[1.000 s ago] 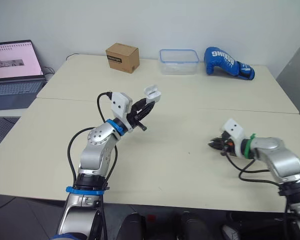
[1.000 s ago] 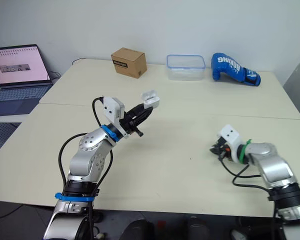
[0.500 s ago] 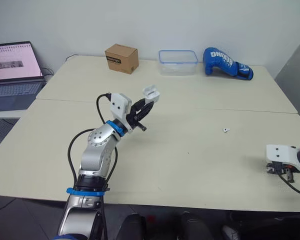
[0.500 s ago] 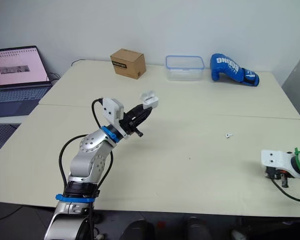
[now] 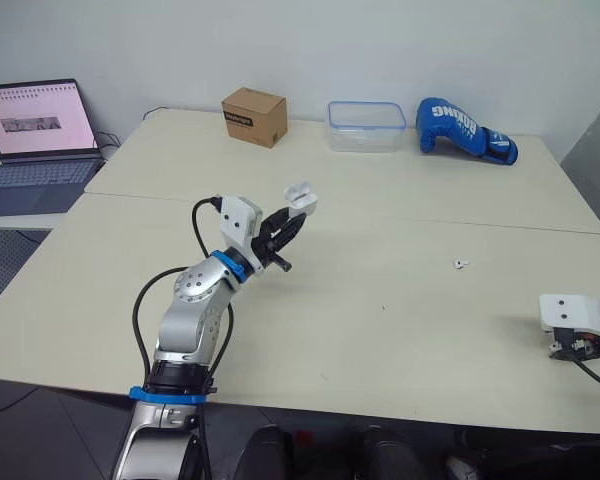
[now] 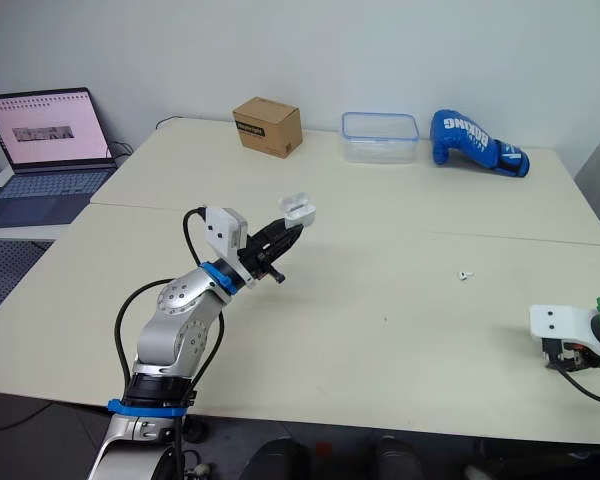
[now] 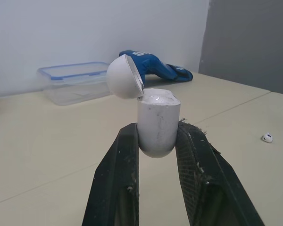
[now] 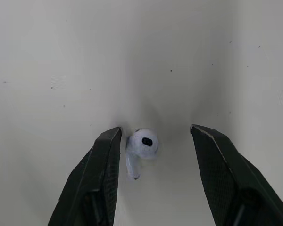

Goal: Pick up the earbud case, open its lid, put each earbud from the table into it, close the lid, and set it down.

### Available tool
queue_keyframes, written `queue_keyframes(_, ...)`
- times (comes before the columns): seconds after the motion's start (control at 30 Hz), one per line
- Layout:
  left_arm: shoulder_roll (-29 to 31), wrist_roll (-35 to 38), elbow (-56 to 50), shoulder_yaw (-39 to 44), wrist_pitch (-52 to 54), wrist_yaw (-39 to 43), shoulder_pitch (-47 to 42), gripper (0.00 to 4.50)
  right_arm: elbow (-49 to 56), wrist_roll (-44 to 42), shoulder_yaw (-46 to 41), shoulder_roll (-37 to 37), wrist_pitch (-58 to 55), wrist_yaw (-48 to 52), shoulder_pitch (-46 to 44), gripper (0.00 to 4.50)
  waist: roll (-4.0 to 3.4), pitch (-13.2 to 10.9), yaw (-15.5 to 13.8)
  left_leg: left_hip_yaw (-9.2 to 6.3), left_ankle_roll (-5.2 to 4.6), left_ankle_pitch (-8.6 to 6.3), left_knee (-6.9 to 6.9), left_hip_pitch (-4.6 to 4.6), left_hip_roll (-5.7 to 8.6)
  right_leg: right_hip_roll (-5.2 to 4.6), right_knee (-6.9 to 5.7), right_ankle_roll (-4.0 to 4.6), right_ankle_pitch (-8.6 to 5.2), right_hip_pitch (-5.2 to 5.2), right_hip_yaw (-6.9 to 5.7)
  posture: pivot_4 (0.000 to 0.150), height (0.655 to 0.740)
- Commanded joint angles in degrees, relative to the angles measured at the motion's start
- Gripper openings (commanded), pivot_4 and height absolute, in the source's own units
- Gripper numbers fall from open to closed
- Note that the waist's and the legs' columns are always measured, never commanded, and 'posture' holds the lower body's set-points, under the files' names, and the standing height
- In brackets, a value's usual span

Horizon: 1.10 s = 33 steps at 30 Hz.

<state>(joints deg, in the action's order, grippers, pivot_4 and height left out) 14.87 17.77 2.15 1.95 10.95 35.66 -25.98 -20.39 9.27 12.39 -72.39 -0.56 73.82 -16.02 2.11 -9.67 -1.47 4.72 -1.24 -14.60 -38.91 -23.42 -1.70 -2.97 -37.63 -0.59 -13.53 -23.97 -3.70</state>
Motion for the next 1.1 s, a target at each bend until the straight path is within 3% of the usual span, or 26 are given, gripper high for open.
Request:
queue_keyframes(0.03,0.24,0.92,-2.91,-0.04,-0.01,0.21,-0.28,0.73,-1.91,1.93,1.51,0.43,0.25,1.8,0.97,2.44,0.0,0.0,0.0,0.0,0.0,0.0,0.0,0.0,0.0,0.0,0.0,0.0,0.0,0.0,0.0,0.15,0.74)
queue_keyframes(0.23,0.29,1.16,-3.6,0.01,0.53,0.2,0.14,0.73,-1.6,1.87,0.99,1.61,-1.85,2.25,0.77,2.44,0.03,0.01,0.0,-0.02,0.0,0.0,0.0,0.01,0.01,-0.02,0.02,0.0,0.0,0.03,-0.02,0.15,0.74)
queue_keyframes(0.37,0.5,1.09,-3.8,0.06,0.8,0.37,0.38,0.73,-2.84,2.87,1.2,1.4,-0.78,2.32,0.46,1.57,0.04,0.02,0.01,-0.03,0.0,0.0,0.0,0.04,0.0,-0.02,0.05,0.01,0.0,0.09,-0.04,0.15,0.74)
queue_keyframes(0.47,0.46,1.11,-3.69,0.08,0.93,0.41,0.26,0.73,-3.92,3.06,0.86,2.09,-0.21,1.4,-0.41,0.51,0.03,0.02,0.06,-0.04,-0.02,-0.01,0.07,0.37,-0.03,-0.01,0.43,0.0,0.0,0.54,-0.1,0.15,0.74)
queue_keyframes(0.67,-0.07,1.36,-3.42,-0.59,0.86,1.17,0.46,0.73,-4.1,-2.82,-2.08,6.78,0.13,2.92,-4.12,0.39,0.41,0.17,0.37,0.04,-0.1,-0.07,0.07,0.52,-0.03,-0.07,0.62,-0.02,0.04,0.76,-0.06,0.15,0.74)
queue_keyframes(0.73,-0.25,1.47,-3.05,-0.76,0.66,1.75,0.42,0.73,0.81,-8.38,-5.12,12.27,-4.57,1.91,-7.85,0.39,0.44,0.15,1.26,0.08,-0.09,-0.07,0.08,0.55,-0.07,-0.07,0.6,0.13,0.13,0.75,-0.03,0.15,0.74)
queue_keyframes(0.9,-1.1,1.39,-1.6,-1.06,-0.26,2.66,-0.49,0.73,17.65,-28.34,-17.29,32.34,-34.71,-12.88,-20.66,0.39,-0.36,-0.32,2.74,0.07,0.08,0.01,0.17,0.6,-0.24,0.1,0.29,0.31,0.22,0.57,0.02,0.15,0.74)
queue_keyframes(1.0,-1.85,1.71,-1.49,-1.17,-0.04,2.77,-1.57,0.73,27.21,-35.82,-22.83,44.61,-42.8,-26.49,-26.0,0.39,-0.47,-0.36,1.76,0.02,0.37,0.18,0.2,0.33,-0.14,0.03,-0.4,0.51,0.19,0.02,0.05,0.15,0.74)
queue_keyframes(1.1,-2.35,1.72,-0.78,-1.43,-0.14,3.17,-2.66,0.73,33.92,-38.12,-23.0,54.46,-45.34,-37.28,-27.58,0.39,-0.47,-0.35,0.47,-0.17,0.5,0.25,0.19,0.0,-0.16,0.05,-0.34,0.57,0.11,-0.16,-0.18,0.15,0.74)
